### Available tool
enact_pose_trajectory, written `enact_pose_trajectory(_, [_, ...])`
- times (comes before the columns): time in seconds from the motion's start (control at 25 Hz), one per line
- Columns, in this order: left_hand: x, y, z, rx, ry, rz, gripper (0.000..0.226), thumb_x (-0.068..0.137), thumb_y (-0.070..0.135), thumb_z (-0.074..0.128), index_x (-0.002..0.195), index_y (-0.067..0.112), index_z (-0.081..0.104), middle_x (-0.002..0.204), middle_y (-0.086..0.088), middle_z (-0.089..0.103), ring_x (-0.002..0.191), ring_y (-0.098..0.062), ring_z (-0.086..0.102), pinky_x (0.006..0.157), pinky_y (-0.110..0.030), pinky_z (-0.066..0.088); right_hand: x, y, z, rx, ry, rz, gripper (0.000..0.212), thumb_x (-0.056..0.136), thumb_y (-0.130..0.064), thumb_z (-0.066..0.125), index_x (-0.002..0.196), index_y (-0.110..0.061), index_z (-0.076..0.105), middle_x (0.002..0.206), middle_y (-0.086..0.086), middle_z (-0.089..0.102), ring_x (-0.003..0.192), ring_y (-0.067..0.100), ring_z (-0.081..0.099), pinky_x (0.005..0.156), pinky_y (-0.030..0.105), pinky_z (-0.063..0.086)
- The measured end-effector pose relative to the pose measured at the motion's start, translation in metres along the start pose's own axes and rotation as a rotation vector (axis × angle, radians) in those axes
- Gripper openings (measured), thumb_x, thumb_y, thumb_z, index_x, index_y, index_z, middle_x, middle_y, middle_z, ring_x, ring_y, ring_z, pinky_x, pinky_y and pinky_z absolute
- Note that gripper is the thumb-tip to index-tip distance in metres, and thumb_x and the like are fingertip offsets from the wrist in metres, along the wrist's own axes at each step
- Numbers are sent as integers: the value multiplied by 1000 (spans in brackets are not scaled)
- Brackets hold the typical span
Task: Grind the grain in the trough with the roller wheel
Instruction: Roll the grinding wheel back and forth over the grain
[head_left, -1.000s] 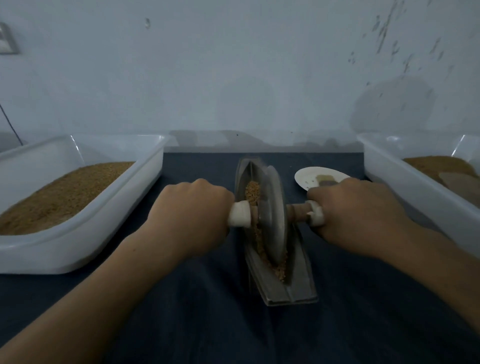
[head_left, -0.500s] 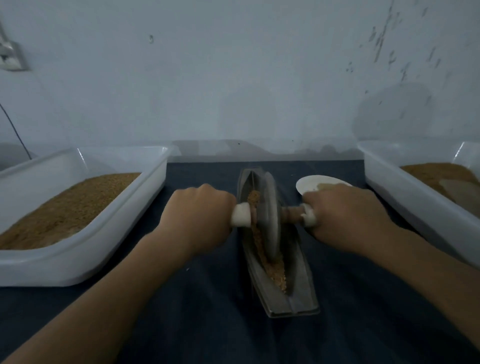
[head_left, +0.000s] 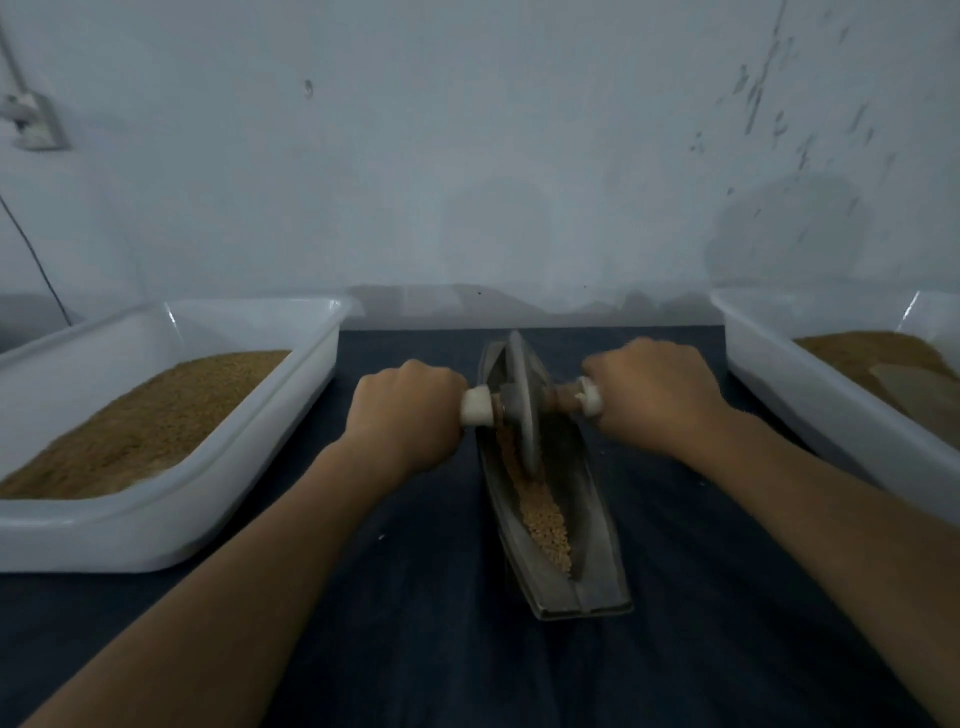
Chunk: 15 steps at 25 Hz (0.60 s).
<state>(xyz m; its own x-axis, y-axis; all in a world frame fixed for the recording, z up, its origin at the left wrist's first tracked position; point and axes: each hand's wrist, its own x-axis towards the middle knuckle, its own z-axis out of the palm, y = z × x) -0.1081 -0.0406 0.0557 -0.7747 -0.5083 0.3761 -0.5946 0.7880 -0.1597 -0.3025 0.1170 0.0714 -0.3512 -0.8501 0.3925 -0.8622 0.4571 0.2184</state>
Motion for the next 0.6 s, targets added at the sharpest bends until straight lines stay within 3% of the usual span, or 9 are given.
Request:
enact_pose_trajectory(0.12, [-38,-1,-8,99,205,175,30,71,44,71,69,32,44,57,13,27,45,-9,26,44,-23,18,-53,3,2,-38,178,-61,39,73,-48,65,63,-34,30,57,-14,37,50,-3,20,45,20,14])
enact_pose_trajectory(0.2, [-46,-4,-18,137,252,231,39,65,46,74,67,36,36,54,14,25,41,-10,30,43,-20,16,-65,9,-3,16,192,-91,34,70,-51,60,63,-38,29,54,-16,28,50,-4,15,45,19,16])
enact_pose_trajectory(0.36, [-15,-5,-6,52,32,78,14,81,45,61,83,33,55,69,10,43,61,-17,47,55,-32,36,-38,3,6,-57,90,21,30,80,-48,62,67,-30,42,62,-11,41,52,3,31,46,23,17])
enact_pose_trajectory(0.48, [17,-8,-1,25,-58,4,14,83,41,62,95,32,63,80,6,52,70,-20,50,60,-35,38,-2,-3,7,34,-6,44,24,86,-42,63,75,-32,45,73,-8,47,65,19,47,57,30,34])
enact_pose_trajectory(0.6, [12,-8,4,51,-34,7,11,82,41,62,89,33,60,71,9,43,63,-18,44,57,-34,35,-3,0,9,13,19,56,31,89,-44,62,72,-32,39,72,-8,45,65,19,45,54,29,30])
